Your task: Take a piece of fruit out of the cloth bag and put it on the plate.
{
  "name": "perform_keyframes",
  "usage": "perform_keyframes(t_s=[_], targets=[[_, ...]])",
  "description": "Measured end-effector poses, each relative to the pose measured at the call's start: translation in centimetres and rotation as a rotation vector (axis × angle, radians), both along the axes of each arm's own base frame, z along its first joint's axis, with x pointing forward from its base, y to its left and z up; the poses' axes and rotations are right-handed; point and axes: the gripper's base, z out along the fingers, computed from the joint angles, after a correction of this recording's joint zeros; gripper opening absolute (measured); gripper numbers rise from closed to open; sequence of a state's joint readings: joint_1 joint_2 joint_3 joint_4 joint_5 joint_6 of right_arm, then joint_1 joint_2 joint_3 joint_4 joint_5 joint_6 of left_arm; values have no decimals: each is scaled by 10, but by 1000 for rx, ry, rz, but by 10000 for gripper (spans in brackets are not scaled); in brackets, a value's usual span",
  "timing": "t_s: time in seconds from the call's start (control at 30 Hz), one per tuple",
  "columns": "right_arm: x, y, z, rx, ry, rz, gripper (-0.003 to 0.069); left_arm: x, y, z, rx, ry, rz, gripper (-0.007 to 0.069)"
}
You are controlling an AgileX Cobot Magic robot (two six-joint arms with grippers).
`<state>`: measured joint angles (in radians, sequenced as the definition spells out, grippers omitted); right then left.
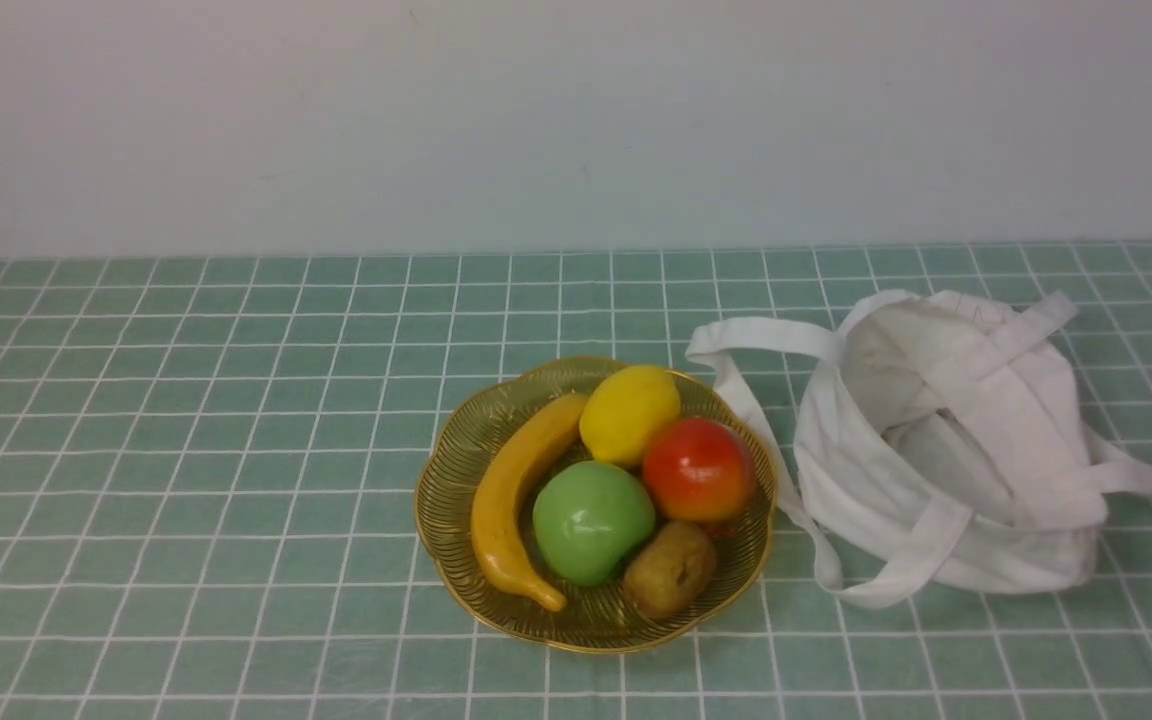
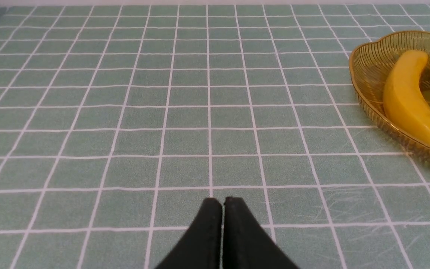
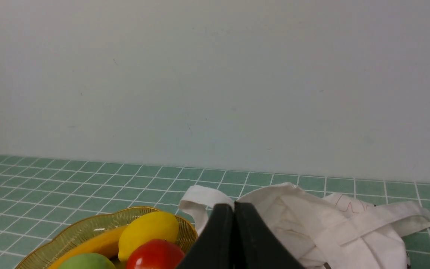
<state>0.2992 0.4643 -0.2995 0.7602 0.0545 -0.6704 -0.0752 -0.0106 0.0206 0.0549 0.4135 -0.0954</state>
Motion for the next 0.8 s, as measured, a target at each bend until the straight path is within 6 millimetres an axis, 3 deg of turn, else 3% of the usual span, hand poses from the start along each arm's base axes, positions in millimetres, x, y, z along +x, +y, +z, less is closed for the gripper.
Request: perform_keyframes(t_s=[0.53,0.8], targets=[[-3,1,-4,-31,11,22,-12,0,0,0,0,0,0,-8],[-19,-7,-38,-76,14,-14,-12,0,0,0,0,0,0,-8]])
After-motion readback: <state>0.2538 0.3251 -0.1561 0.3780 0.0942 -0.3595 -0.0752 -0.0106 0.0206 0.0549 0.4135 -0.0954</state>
